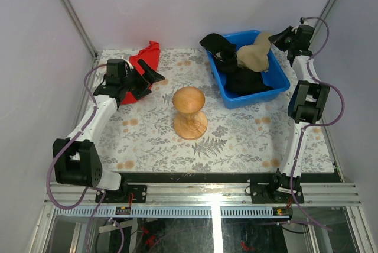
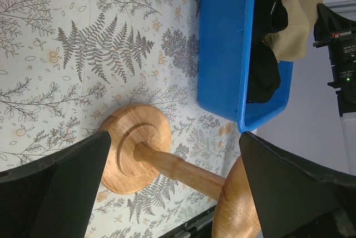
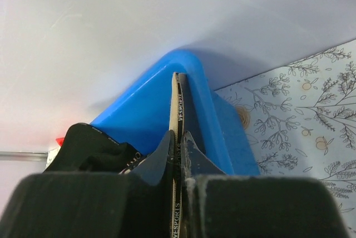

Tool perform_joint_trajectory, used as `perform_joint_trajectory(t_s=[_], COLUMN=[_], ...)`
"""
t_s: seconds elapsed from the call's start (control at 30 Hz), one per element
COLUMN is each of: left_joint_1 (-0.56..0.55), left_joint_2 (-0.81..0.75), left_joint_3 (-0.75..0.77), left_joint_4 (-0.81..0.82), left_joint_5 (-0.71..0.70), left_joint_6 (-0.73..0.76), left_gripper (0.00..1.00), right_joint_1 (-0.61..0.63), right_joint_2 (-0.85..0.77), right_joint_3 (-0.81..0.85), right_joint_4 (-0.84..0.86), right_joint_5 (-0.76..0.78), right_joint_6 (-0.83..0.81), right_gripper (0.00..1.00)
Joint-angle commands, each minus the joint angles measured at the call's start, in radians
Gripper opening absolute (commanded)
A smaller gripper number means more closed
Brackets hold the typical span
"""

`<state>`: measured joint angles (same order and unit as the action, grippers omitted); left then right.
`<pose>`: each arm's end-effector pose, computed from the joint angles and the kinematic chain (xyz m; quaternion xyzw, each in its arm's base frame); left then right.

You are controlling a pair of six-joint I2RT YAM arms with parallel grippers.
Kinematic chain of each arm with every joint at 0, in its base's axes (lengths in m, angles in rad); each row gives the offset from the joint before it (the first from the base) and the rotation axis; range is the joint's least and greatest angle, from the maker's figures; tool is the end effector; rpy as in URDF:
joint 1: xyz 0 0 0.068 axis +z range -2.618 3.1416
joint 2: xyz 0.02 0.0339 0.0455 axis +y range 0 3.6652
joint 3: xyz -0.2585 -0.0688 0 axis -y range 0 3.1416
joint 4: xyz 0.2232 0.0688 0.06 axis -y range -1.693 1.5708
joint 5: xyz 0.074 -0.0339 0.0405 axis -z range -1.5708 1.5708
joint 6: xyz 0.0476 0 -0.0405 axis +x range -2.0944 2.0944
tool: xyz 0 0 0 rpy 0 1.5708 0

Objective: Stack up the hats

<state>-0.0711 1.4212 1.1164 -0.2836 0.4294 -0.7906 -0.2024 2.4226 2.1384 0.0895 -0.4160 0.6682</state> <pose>0.3078 -0.0418 0.2943 -0.2092 0.8418 -0.3632 0.3403 0.5533 -0.0939 0.2560 0.1998 0.7406 0.2986 0.5677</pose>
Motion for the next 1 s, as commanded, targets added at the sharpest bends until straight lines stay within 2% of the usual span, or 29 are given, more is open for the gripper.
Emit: perform_joint_trajectory(t_s=[0.0,0.27,0.47,0.63,0.8,0.97], left_joint_1=[0.004,0.006,0.008,0.007,0.006,0.004], left_joint_2=[-0.03,-0.059,-0.104,-0.17,-0.22,-0.259], left_joint_3=[0.026,0.041,0.009,-0.1,-0.157,-0.131], left_joint_4=[0.039,0.032,0.064,0.158,0.161,0.17], left_joint_5=[-0.008,0.043,0.122,0.19,0.234,0.244], left_joint_6=[0.017,-0.019,-0.094,-0.18,-0.207,-0.272], left_gripper=[1.0,1.0,1.0,1.0,1.0,1.0], right_joint_1=[0.0,0.002,0.041,0.144,0.284,0.322], right_joint_2=[-0.134,-0.342,-0.533,-0.729,-0.915,-1.022], right_joint_3=[-0.044,-0.157,-0.258,-0.398,-0.592,-0.657], right_joint_4=[0.07,0.205,0.215,0.168,0.161,0.143], right_joint_5=[-0.015,0.051,0.107,0.213,0.37,0.373], right_joint_6=[0.03,0.174,0.222,0.213,0.166,0.152], right_gripper=[0.0,0.0,0.0,0.0,0.0,0.0])
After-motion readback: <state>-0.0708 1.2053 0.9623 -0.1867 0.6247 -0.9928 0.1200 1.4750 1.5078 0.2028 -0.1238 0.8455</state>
